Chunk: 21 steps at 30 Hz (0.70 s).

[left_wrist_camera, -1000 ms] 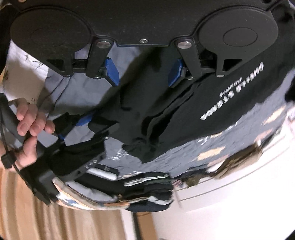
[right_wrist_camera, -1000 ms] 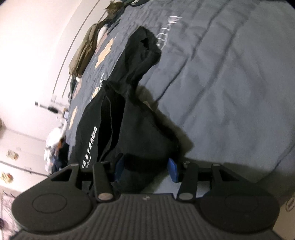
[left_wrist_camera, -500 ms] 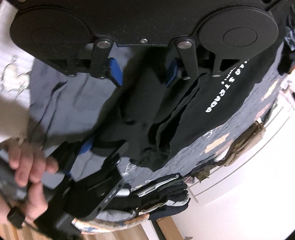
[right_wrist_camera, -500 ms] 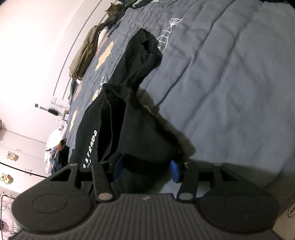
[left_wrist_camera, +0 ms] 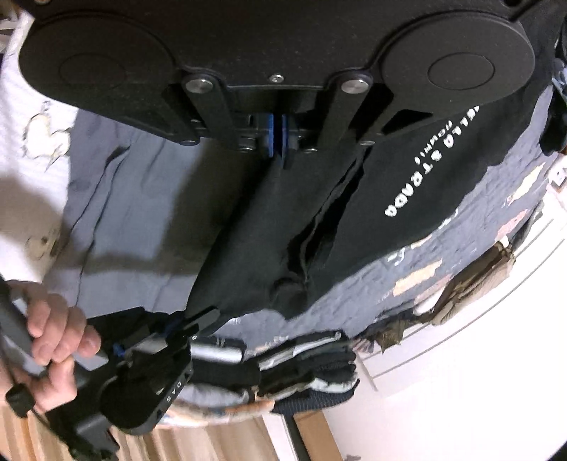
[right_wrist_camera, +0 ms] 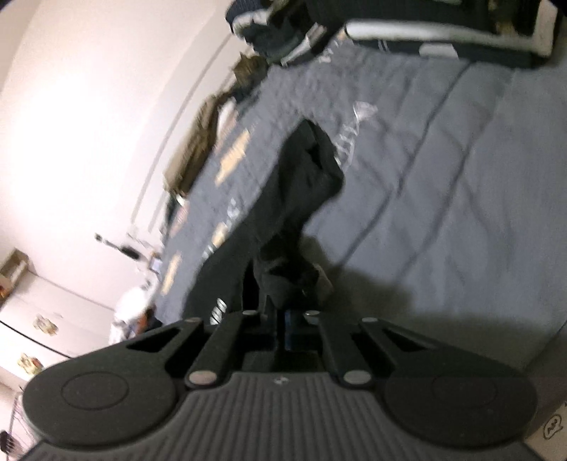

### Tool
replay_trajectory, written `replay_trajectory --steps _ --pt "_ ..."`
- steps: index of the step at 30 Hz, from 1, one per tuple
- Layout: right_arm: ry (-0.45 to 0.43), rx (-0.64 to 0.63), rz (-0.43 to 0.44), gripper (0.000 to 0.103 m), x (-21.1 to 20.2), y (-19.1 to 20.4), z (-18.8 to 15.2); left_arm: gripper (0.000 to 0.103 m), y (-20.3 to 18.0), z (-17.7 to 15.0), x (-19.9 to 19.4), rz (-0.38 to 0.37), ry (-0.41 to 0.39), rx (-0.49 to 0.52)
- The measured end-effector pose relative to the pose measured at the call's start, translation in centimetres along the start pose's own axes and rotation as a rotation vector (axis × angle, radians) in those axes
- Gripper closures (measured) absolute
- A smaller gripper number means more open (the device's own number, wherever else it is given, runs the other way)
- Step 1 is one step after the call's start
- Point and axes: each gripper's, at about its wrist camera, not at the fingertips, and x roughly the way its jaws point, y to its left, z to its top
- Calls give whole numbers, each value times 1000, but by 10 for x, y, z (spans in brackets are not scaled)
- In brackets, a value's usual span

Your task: Fold clothes

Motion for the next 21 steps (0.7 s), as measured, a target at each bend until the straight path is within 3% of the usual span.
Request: replay_trajectory --steps 3,8,12,14,16,19,20,21 --pt "11 -22 -13 100 -3 4 4 98 -2 2 -3 -1 -4 6" --pt "99 -9 -172 96 17 -19 1 75 -19 -11 14 21 54 85" --pt "102 10 -148 90 16 -19 -1 68 -26 -14 20 43 66 134" --pt "100 -14 -132 80 15 -14 -4 67 -30 -15 21 67 57 172" --pt "106 -46 -132 56 19 -9 -9 67 -31 -17 23 87 64 176" --pt "130 -56 -136 56 25 -9 -14 68 -33 -18 24 75 67 186" --pt "120 -64 -140 57 25 -9 -15 75 -33 -18 24 64 70 183" --pt "111 -73 -144 67 25 -9 -16 83 -32 -18 25 53 72 180"
